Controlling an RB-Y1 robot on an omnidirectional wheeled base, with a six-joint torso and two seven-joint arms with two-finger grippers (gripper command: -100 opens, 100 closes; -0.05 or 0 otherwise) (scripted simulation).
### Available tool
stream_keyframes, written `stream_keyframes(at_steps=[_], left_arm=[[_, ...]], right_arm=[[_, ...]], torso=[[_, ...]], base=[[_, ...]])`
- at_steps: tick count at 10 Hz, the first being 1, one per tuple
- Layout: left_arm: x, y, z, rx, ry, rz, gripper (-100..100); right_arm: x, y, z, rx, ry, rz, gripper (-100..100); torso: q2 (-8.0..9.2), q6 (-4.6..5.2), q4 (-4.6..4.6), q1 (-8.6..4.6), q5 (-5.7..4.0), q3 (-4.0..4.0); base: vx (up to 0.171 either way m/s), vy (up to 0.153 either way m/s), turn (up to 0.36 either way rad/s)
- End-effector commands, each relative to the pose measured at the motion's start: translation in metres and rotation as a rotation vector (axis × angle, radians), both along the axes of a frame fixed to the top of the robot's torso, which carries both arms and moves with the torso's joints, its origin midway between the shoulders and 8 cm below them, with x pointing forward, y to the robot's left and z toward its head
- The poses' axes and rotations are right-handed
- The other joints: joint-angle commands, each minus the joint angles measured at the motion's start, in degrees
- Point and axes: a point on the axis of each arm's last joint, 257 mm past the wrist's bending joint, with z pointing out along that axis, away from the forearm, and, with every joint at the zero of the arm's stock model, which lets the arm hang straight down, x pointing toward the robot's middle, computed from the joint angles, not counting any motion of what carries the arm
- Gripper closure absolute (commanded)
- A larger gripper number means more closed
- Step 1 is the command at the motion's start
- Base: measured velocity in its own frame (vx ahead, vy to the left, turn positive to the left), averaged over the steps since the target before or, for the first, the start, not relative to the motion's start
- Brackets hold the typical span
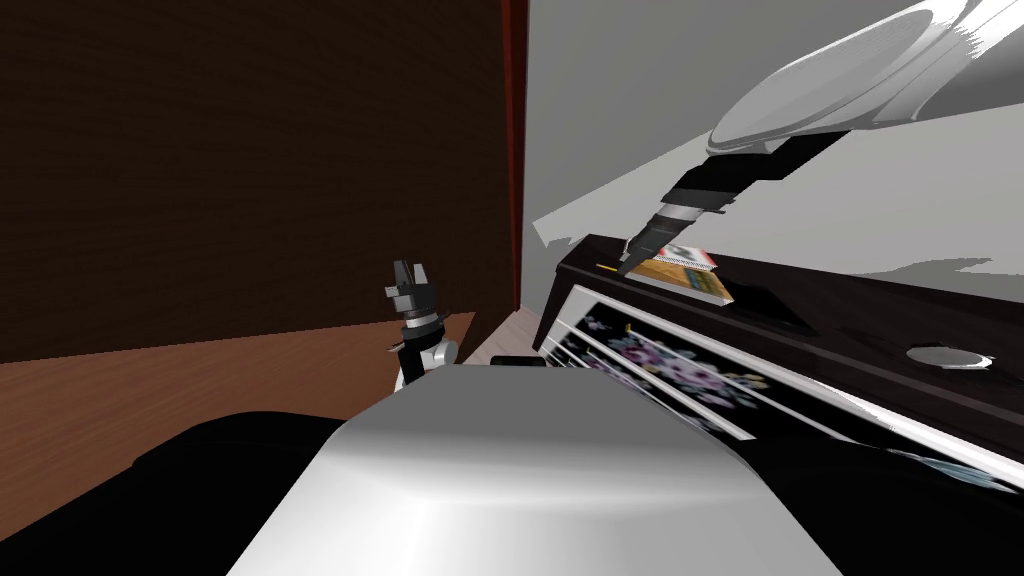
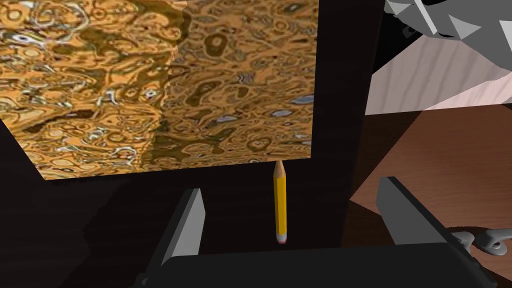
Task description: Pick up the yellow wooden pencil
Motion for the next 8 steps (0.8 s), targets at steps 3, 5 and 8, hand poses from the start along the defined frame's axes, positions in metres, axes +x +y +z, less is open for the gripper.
stream_keyframes(at_steps=[3, 5, 8], left_arm=[[0.0, 0.0, 0.0, 0.0, 0.0, 0.0, 0], [0.0, 0.0, 0.0, 0.0, 0.0, 0.0, 0], [0.0, 0.0, 0.0, 0.0, 0.0, 0.0, 0]], right_arm=[[0.001, -0.012, -0.017, 0.0, -0.001, -0.01, -100], [0.0, -0.009, -0.014, 0.0, 0.0, -0.008, 100], [0.0, -0.009, -0.013, 0.0, -0.003, -0.009, 100]], torso=[[0.07, -0.01, 0.01, 0.04, 0.0, 0.04], [0.09, 0.0, 0.03, 0.06, 0.02, 0.06], [0.1, 0.0, -0.01, 0.0, -0.04, 0.04]], base=[[-0.01, 0.025, 0.035], [-0.004, 0.011, 0.001], [0.0, 0.0, 0.0]])
